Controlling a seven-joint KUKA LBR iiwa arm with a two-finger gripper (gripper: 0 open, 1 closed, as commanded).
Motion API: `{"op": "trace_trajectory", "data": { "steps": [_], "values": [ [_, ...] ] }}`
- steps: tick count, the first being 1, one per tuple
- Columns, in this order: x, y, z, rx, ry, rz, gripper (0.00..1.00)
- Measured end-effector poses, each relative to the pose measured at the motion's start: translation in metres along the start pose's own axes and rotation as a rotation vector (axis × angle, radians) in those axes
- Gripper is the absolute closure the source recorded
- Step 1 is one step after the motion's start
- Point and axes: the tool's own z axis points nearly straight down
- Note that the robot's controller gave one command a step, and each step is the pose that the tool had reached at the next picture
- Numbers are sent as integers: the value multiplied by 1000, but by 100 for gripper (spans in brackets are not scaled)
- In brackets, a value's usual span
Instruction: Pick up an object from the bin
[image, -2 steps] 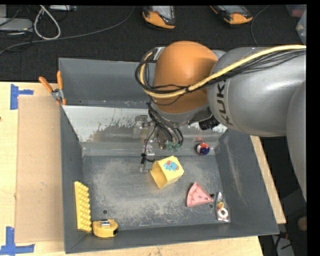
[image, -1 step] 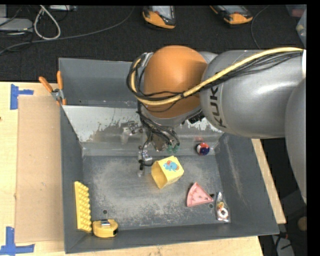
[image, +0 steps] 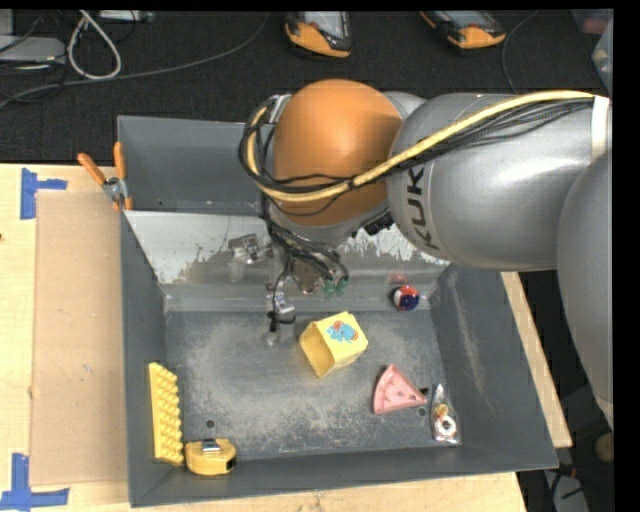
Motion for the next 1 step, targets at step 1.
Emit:
{"op": "trace_trajectory", "data": {
  "steps": [1],
  "values": [
    [-11, 6, 2, -1, 0, -160, 0]
  ]
}}
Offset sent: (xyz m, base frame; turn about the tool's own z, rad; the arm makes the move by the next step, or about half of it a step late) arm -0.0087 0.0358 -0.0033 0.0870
